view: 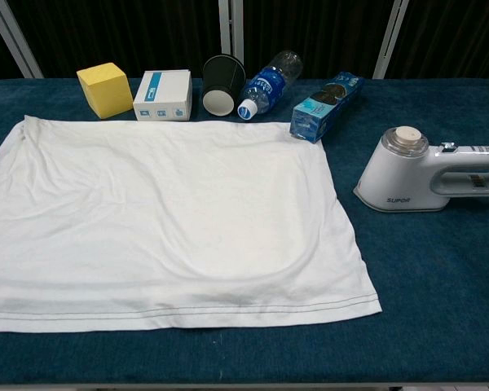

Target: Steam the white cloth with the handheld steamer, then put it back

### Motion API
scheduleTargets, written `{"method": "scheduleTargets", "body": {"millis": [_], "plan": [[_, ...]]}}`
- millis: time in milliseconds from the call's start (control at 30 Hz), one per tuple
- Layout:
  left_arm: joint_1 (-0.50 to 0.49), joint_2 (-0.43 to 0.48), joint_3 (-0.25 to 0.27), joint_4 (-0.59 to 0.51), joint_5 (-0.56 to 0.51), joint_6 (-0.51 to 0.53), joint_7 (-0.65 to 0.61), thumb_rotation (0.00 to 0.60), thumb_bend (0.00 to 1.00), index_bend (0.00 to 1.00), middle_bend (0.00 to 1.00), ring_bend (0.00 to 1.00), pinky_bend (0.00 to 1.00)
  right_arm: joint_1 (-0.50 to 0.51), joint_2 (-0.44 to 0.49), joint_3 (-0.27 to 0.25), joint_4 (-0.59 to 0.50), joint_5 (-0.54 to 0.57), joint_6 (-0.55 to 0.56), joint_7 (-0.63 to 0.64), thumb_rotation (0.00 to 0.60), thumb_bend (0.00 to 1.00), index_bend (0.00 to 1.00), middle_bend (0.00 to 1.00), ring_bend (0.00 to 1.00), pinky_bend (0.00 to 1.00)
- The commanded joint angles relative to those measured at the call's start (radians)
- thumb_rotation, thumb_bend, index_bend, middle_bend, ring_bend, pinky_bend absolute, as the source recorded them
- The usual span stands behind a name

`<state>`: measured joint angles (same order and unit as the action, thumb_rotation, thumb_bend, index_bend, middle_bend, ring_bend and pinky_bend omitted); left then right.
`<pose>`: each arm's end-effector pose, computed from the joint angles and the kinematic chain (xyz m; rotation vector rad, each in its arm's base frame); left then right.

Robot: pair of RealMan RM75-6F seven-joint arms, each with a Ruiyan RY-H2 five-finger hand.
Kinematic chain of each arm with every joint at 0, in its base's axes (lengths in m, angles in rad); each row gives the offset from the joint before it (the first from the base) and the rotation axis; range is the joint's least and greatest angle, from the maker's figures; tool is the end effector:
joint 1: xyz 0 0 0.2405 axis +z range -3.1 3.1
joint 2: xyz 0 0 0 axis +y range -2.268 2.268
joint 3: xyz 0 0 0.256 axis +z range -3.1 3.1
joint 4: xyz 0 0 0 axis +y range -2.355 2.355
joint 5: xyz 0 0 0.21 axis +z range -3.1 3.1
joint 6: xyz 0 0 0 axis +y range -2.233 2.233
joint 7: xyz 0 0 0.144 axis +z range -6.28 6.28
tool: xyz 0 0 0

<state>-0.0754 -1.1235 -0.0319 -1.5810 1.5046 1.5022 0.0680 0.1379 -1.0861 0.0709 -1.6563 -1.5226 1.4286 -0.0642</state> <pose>-0.3182 0.1748 0.1603 -1.4107 -0.8347 -0.8305 -0.2926 -0.2005 0.1596 1.4747 -0.8433 0.9006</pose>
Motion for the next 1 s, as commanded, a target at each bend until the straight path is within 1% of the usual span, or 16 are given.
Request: {"method": "scheduleTargets", "body": {"millis": [33,100,167,233,367,433,500,567,667,733,833,1000], "plan": [[-0.003,-0.005,0.0,0.001,-0.006,-0.008,0.0,0.6,0.16,0.09,0.09,0.0,0.0,0.01,-0.009,0.003,-0.003,0.022,-0.024,-0.001,0.6,0.2,0.0,0.09,0.0,0.03],[-0.005,-0.01,0.001,0.001,-0.007,-0.013,-0.003,0.6,0.16,0.09,0.09,0.0,0.0,0.021,-0.015,0.011,-0.023,0.054,-0.052,-0.02,0.6,0.2,0.03,0.11,0.02,0.03],[-0.006,-0.013,0.002,0.003,-0.002,-0.013,-0.001,0.6,0.16,0.09,0.09,0.0,0.0,0.041,-0.018,0.027,-0.043,0.079,-0.079,-0.038,0.6,0.2,0.09,0.16,0.07,0.03],[-0.006,-0.015,0.003,0.004,0.001,-0.013,-0.001,0.6,0.16,0.09,0.09,0.0,0.0,0.065,-0.019,0.042,-0.056,0.104,-0.112,-0.058,0.6,0.2,0.14,0.19,0.11,0.03],[-0.005,-0.018,0.006,0.004,0.005,-0.012,-0.001,0.6,0.16,0.09,0.09,0.0,0.0,0.138,-0.024,0.072,-0.086,0.182,-0.218,-0.161,0.6,0.2,0.15,0.19,0.12,0.03],[-0.005,-0.018,0.007,0.004,0.006,-0.012,-0.001,0.6,0.16,0.09,0.09,0.0,0.0,0.172,-0.03,0.084,-0.098,0.222,-0.271,-0.191,0.6,0.2,0.16,0.19,0.12,0.03],[-0.005,-0.019,0.008,0.006,0.006,-0.014,-0.001,0.6,0.16,0.09,0.09,0.0,0.0,0.212,-0.039,0.096,-0.106,0.273,-0.333,-0.218,0.6,0.2,0.19,0.2,0.13,0.03],[-0.006,-0.02,0.009,0.007,0.005,-0.016,-0.001,0.6,0.16,0.09,0.09,0.0,0.0,0.248,-0.057,0.108,-0.099,0.318,-0.376,-0.242,0.6,0.2,0.25,0.25,0.17,0.03],[-0.007,-0.02,0.009,0.011,0.007,-0.018,-0.003,0.6,0.16,0.09,0.09,0.0,0.0,0.288,-0.099,0.118,-0.07,0.377,-0.406,-0.289,0.6,0.2,0.37,0.35,0.27,0.03],[-0.009,-0.021,0.009,0.014,0.008,-0.019,-0.002,0.6,0.16,0.09,0.09,0.0,0.0,0.307,-0.12,0.119,-0.057,0.407,-0.419,-0.311,0.6,0.2,0.41,0.39,0.32,0.03],[-0.009,-0.02,0.01,0.02,0.008,-0.022,-0.002,0.6,0.16,0.09,0.09,0.0,0.0,0.333,-0.14,0.118,-0.042,0.441,-0.442,-0.33,0.6,0.2,0.45,0.43,0.36,0.03],[-0.01,-0.022,0.009,0.03,0.002,-0.028,-0.003,0.6,0.16,0.09,0.09,0.0,0.0,0.36,-0.158,0.106,-0.016,0.468,-0.474,-0.325,0.6,0.2,0.48,0.46,0.4,0.03]]}}
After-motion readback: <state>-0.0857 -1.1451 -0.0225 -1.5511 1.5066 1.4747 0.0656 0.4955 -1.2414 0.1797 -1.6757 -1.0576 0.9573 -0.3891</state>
